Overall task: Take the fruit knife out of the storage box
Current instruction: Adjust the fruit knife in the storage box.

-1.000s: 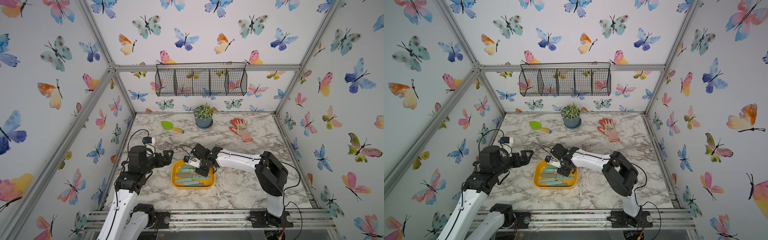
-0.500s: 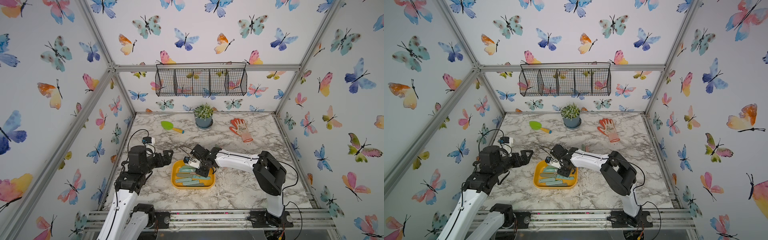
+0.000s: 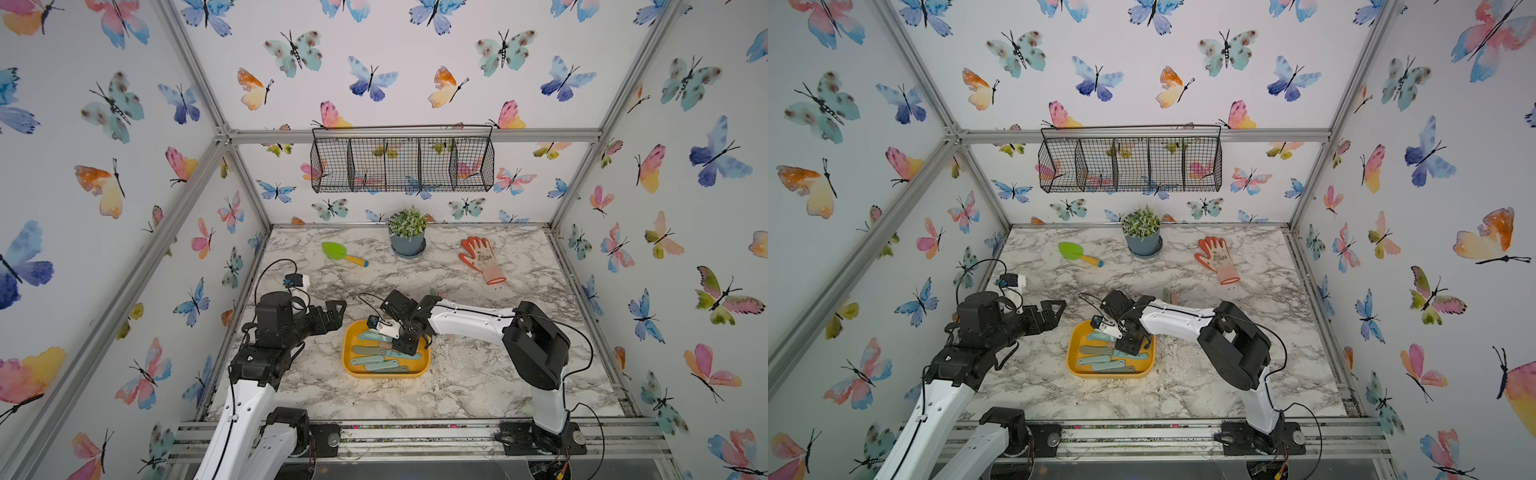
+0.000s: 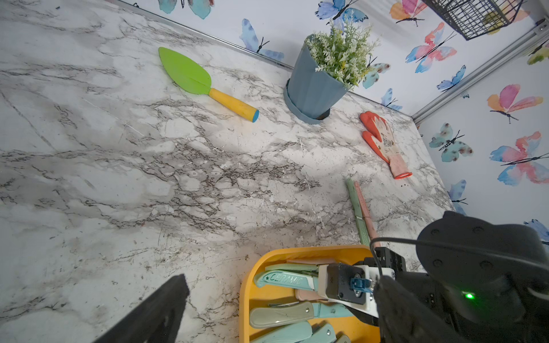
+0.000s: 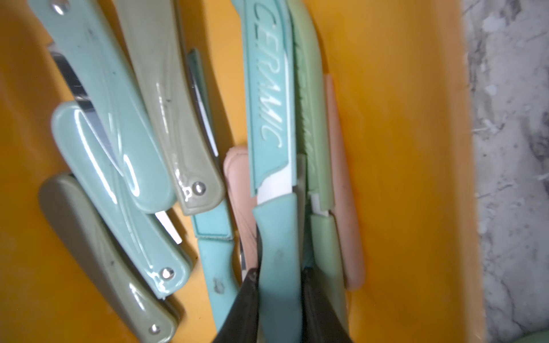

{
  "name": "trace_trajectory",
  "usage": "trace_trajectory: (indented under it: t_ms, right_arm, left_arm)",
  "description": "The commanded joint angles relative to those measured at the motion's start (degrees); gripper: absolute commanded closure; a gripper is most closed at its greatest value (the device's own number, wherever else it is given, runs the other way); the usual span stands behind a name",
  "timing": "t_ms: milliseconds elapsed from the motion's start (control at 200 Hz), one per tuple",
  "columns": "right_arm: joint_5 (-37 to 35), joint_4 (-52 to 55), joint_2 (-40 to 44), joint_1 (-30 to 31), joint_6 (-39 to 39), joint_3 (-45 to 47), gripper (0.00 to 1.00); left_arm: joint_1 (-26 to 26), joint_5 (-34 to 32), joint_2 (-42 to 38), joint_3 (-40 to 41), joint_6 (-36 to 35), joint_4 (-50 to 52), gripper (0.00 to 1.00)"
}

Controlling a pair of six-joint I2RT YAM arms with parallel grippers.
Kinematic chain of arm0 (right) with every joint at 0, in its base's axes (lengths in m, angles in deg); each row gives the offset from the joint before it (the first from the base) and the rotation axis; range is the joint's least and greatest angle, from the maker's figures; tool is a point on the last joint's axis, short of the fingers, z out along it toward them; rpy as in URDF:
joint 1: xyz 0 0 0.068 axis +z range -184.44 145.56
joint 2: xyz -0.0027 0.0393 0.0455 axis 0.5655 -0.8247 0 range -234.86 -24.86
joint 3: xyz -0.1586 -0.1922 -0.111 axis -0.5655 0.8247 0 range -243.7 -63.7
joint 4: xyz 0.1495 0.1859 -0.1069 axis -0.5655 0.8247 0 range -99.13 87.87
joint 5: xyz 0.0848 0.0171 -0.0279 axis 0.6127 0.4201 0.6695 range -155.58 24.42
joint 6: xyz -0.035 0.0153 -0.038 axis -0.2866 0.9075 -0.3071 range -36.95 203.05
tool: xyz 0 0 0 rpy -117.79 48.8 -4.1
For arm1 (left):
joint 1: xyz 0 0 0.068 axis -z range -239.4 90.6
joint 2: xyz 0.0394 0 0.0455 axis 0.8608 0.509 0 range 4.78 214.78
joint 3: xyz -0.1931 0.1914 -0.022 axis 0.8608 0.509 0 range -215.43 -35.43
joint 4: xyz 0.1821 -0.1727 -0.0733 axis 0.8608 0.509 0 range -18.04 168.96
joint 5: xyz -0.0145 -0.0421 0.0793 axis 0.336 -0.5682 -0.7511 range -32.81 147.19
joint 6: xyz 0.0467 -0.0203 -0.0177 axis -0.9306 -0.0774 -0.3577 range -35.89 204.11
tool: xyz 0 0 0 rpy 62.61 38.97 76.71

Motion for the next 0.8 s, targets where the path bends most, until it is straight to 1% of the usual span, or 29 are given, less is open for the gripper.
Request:
trace_trajectory:
  t_ms: [0,235,415,521,641,796]
  right_arm:
    - [-0.5,0.3,1.6,-0.2,0.3,-0.8,0.79]
    - [1.0,-0.8,5.4,-0.1,1.4,0.3,0.81]
    - [1.8,-1.1,6.5,-0.1,1.7,1.3,0.81]
    - [2.1,-1.2,5.5,-0.1,1.4,1.7,0.81]
    - [5.6,-1.2,3.4,-0.1,-0.2,1.6,0.81]
    - [6.1,-0.6,0.9,-0.1,-0.6,0.8,0.80]
  left_arm:
    - [0.1,-0.5,-0.9,0.3,-0.1,-1.1,0.02]
    - [0.0,-0.5,-0.9,0.4,0.0,-1.2,0.02]
    - [0.1,-0.5,-0.9,0.4,0.0,-1.3,0.02]
    - [0.0,-0.6,-1.0,0.4,0.0,-1.2,0.02]
    - [0.1,-0.9,-1.1,0.5,0.1,-1.1,0.02]
    - [0.1,-1.2,-1.3,0.5,0.1,-1.1,0.02]
